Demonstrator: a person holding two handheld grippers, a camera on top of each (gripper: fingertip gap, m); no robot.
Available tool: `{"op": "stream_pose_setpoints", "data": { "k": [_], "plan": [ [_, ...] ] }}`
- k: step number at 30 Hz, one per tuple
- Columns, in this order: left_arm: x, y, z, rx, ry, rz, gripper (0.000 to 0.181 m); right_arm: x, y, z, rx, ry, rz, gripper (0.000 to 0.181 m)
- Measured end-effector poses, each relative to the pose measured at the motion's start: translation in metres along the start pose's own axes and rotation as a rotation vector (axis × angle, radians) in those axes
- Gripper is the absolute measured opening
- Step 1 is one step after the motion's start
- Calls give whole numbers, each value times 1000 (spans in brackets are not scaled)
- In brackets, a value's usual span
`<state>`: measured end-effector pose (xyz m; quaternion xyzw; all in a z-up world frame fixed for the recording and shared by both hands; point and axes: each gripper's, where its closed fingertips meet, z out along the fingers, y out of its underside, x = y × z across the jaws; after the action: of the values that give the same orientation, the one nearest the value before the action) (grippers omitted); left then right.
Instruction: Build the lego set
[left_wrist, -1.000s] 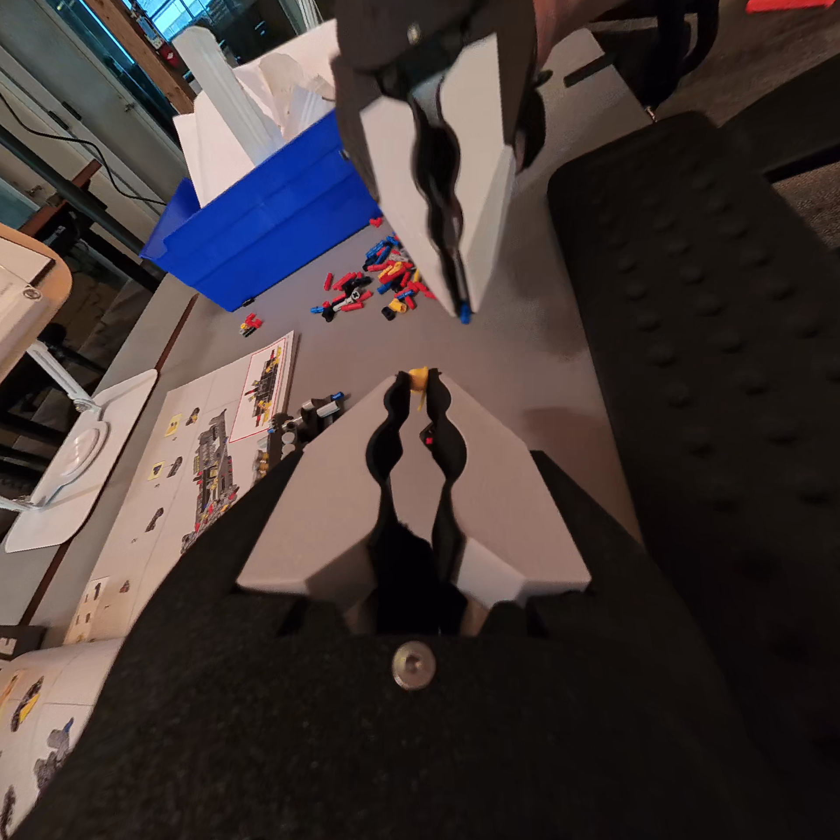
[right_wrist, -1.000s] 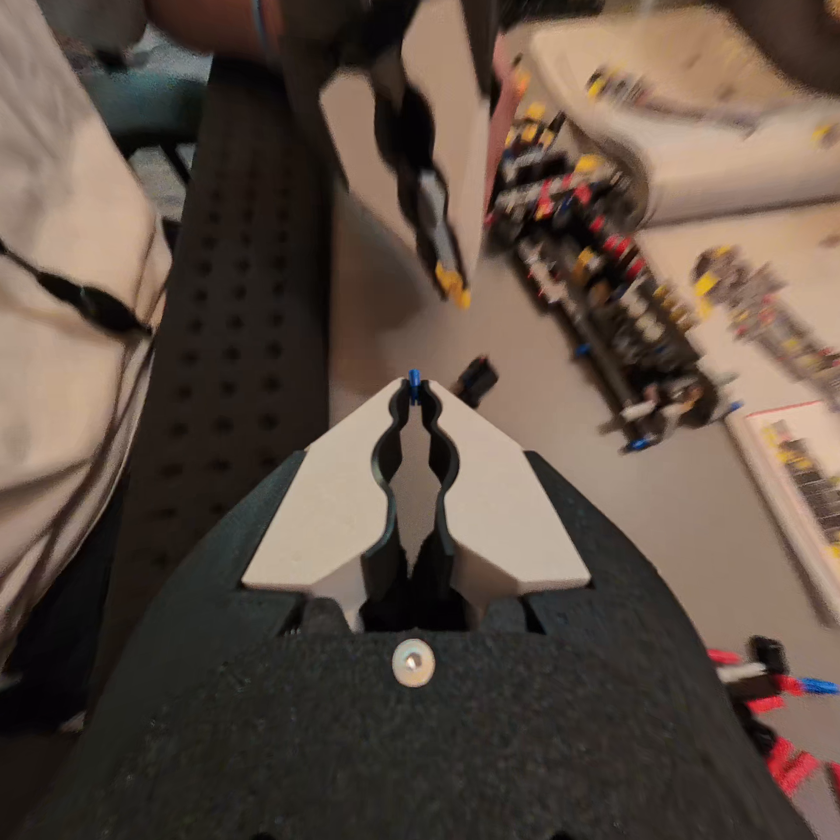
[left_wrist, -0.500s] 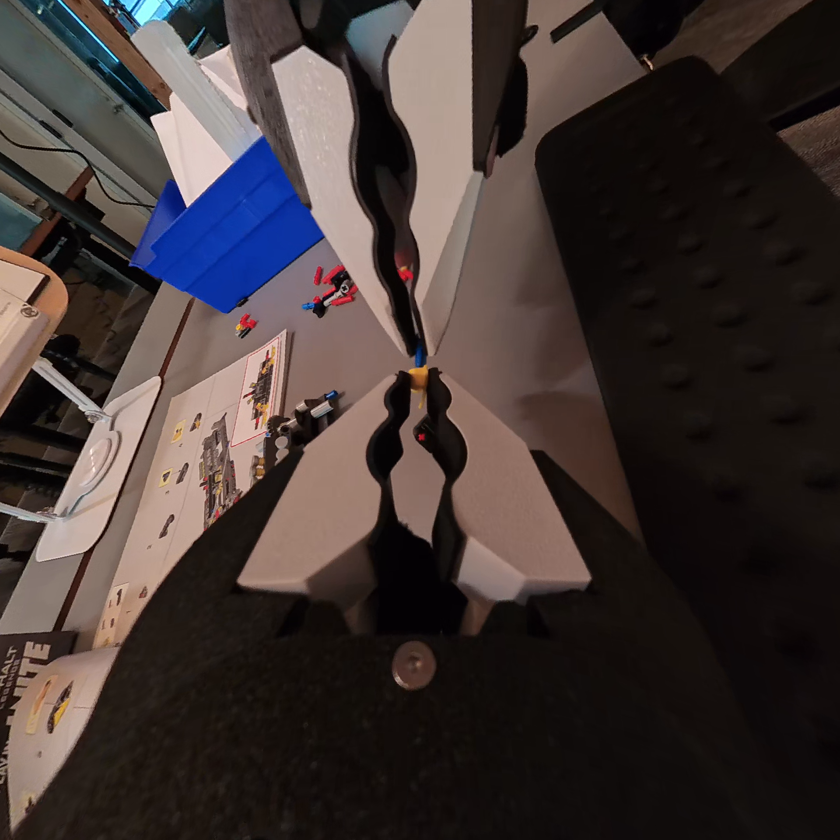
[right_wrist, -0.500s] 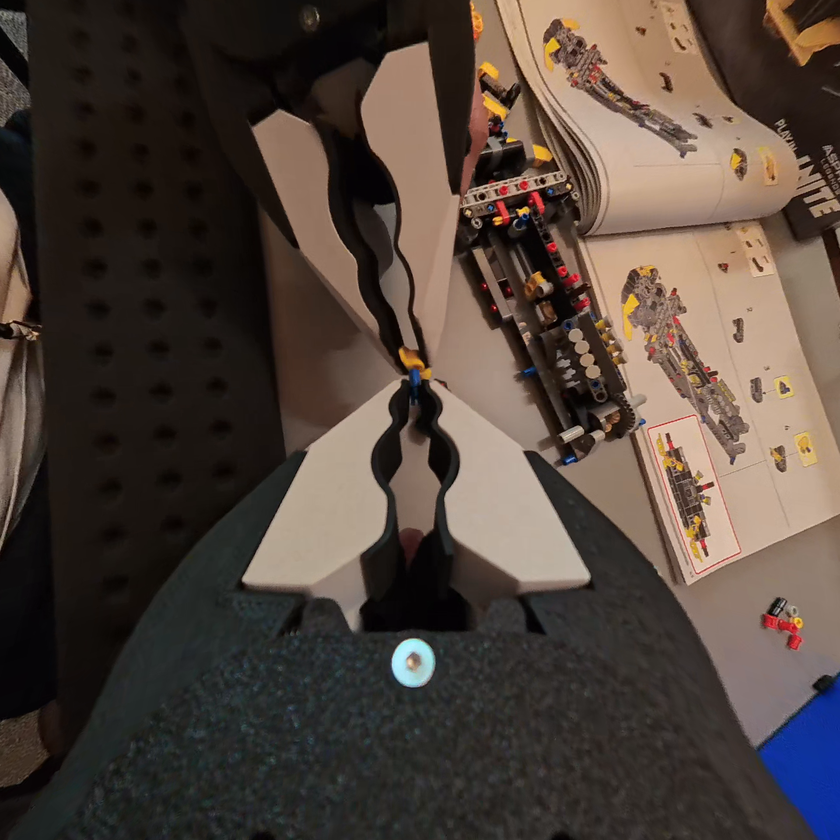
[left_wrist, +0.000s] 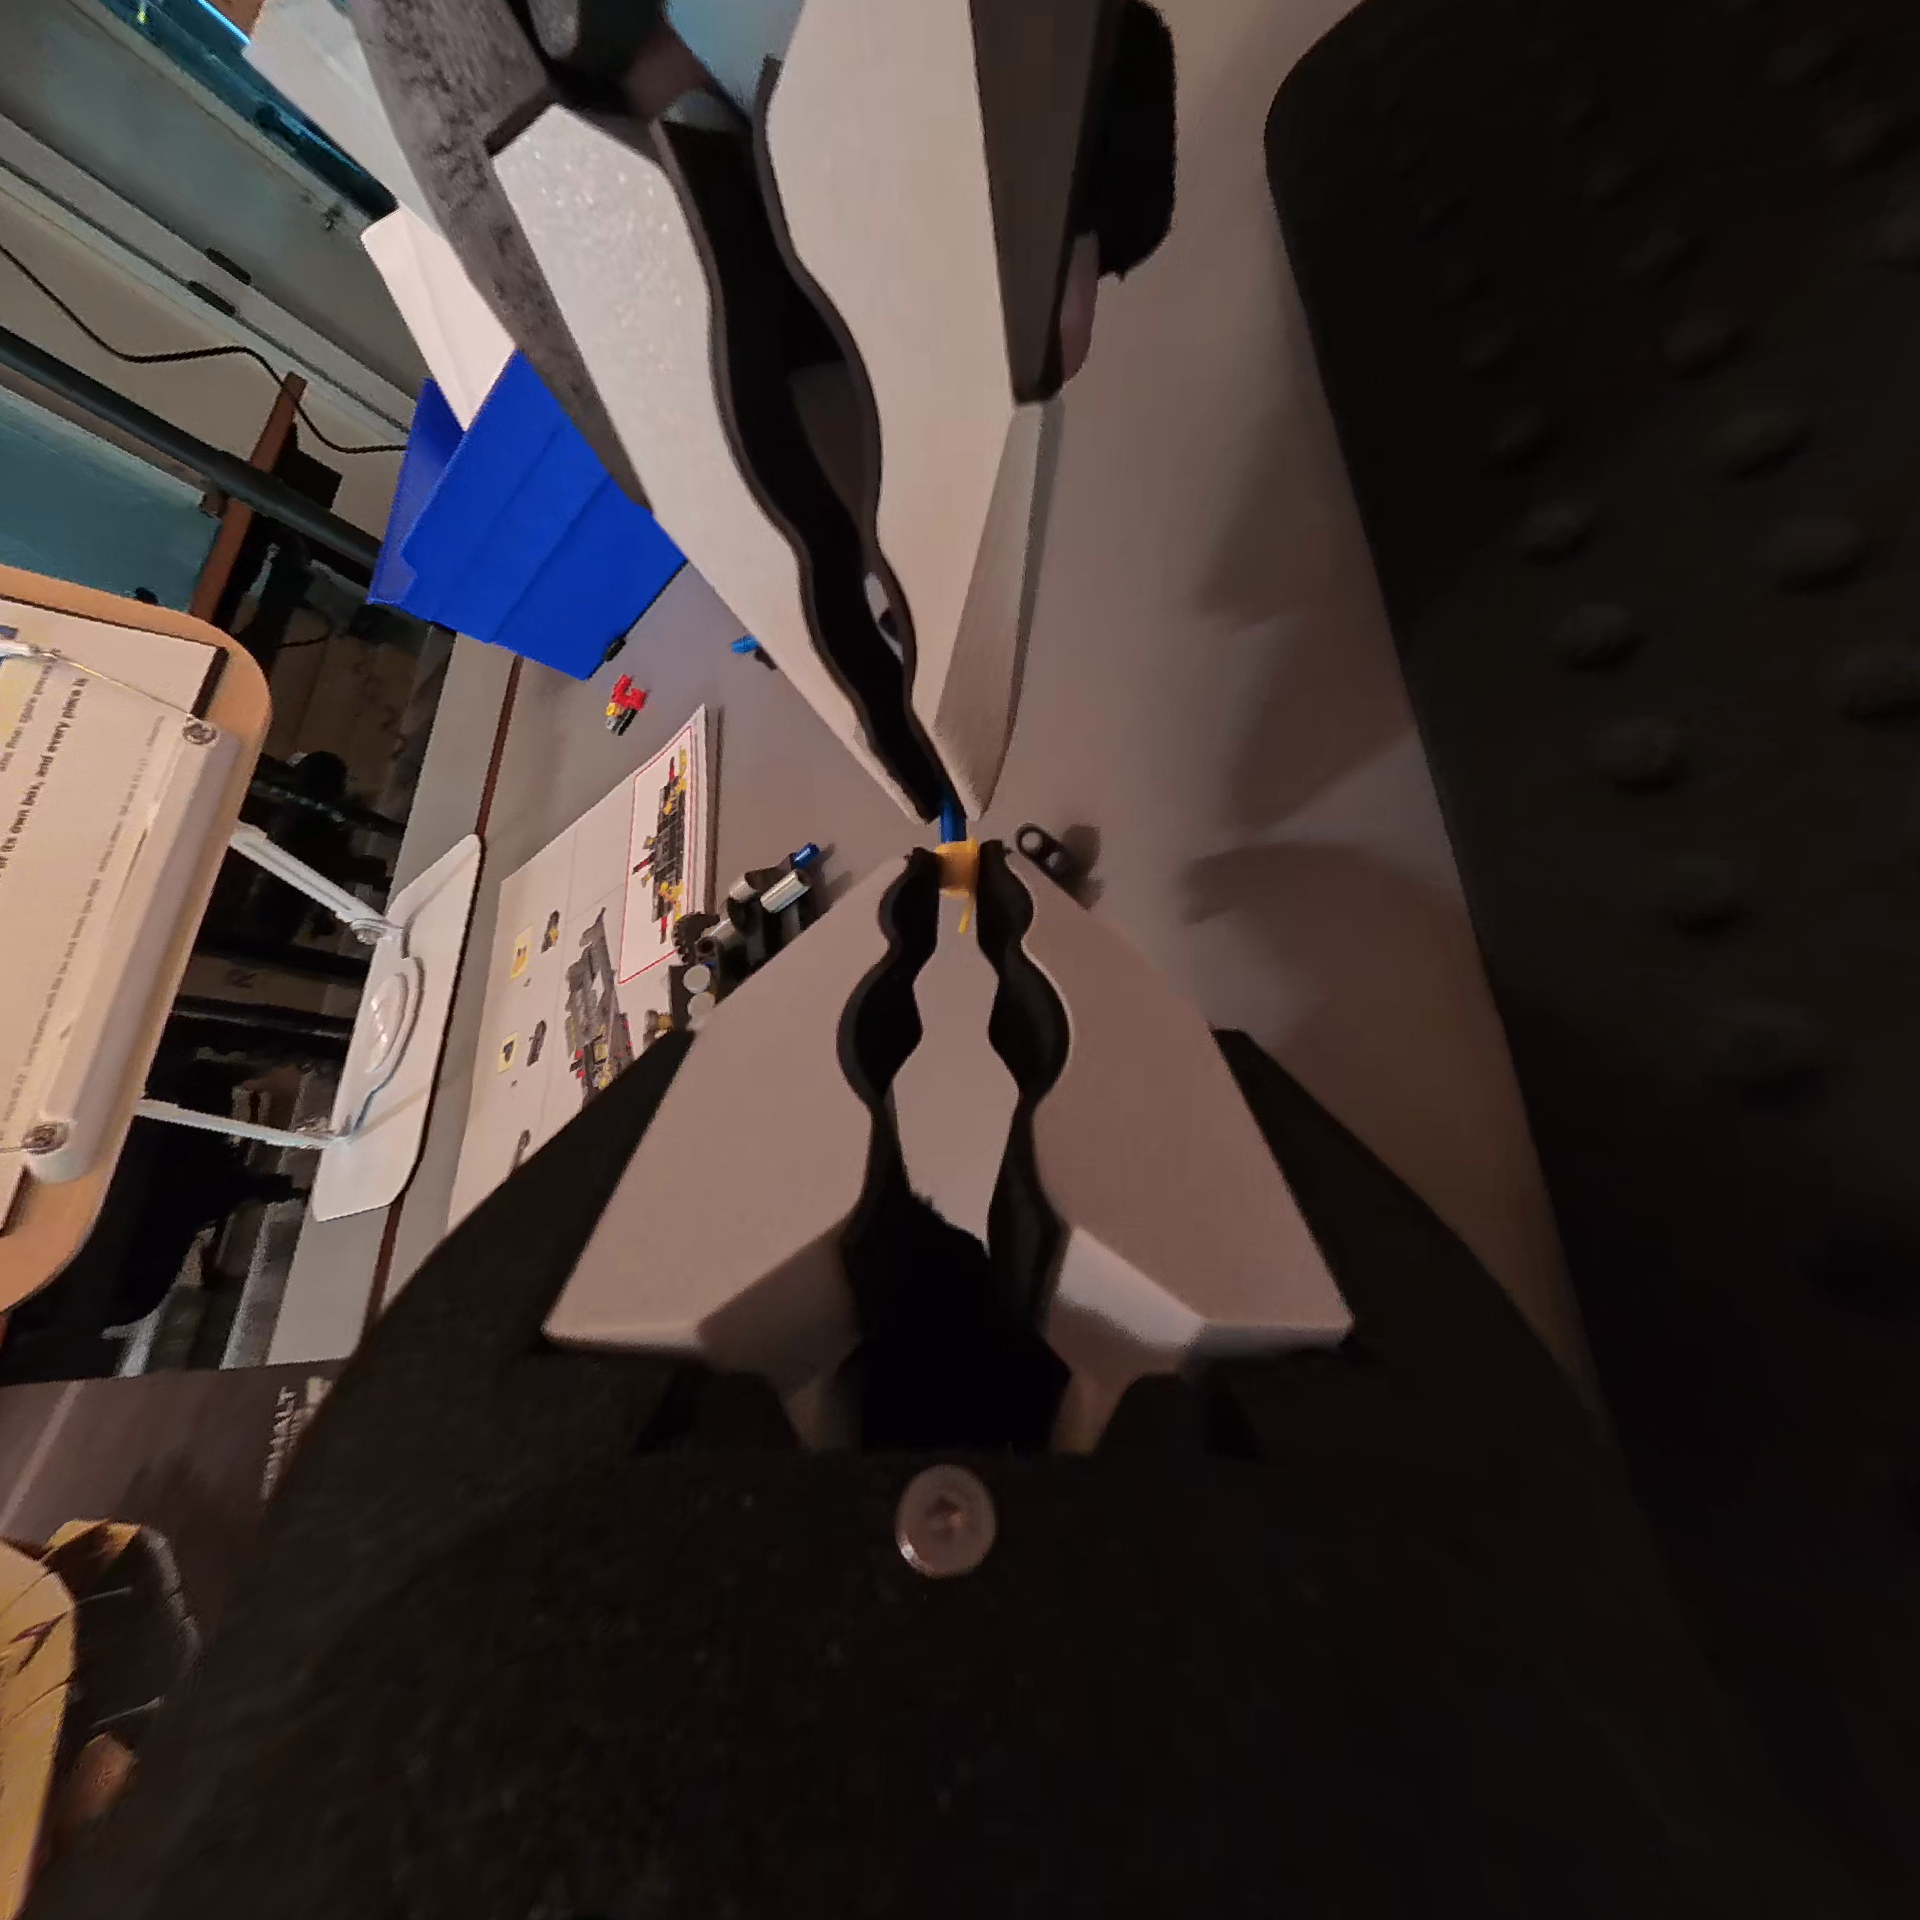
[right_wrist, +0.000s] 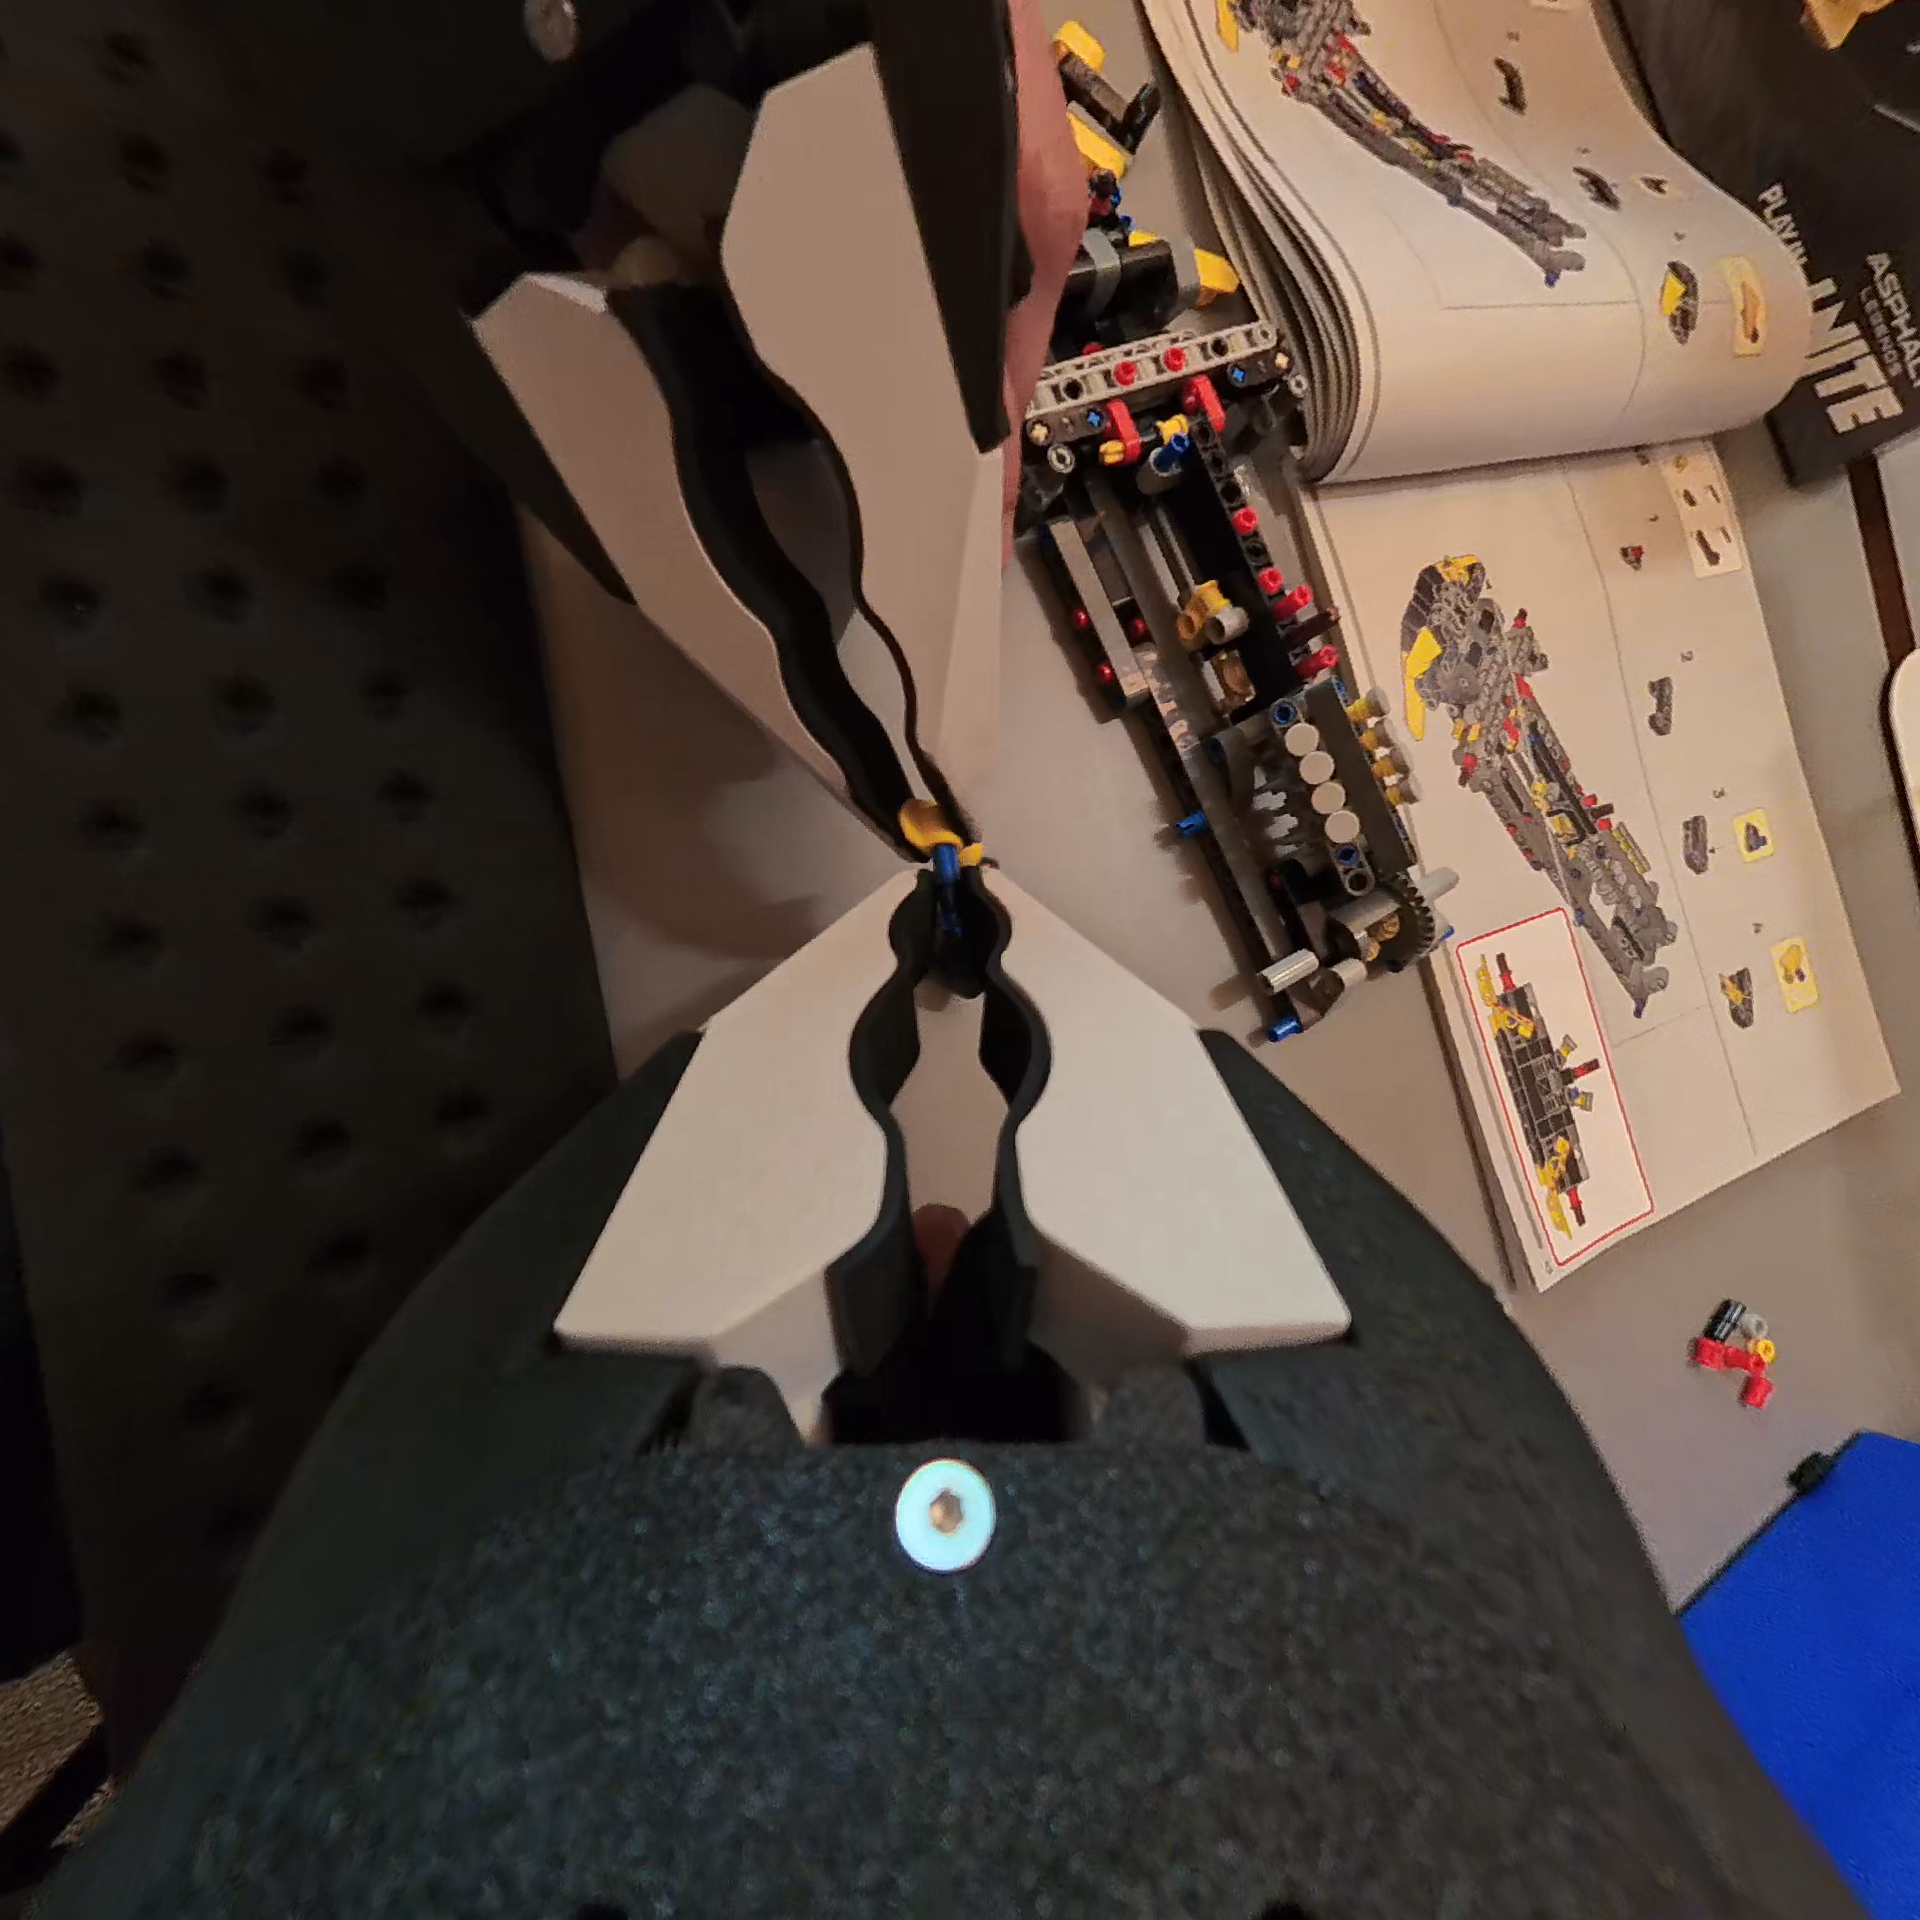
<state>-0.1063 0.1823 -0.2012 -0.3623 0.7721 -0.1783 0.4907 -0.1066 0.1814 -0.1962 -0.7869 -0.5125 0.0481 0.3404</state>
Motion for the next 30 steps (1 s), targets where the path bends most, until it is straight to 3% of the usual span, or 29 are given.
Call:
{"op": "stream_pose_setpoints", "data": {
  "k": [10,16,21,30],
  "plan": [
    [-2,6,3,-42,-19,-9,6,4,0,6,-22,156,-70,3],
    [-5,3,3,3,-3,-106,5,6,-2,4,54,163,-29,3],
    [0,0,3,32,27,-90,5,1,2,6,89,104,-70,3],
    [11,4,5,-55,33,30,5,-8,7,10,-68,90,-154,3]
  ]
}}
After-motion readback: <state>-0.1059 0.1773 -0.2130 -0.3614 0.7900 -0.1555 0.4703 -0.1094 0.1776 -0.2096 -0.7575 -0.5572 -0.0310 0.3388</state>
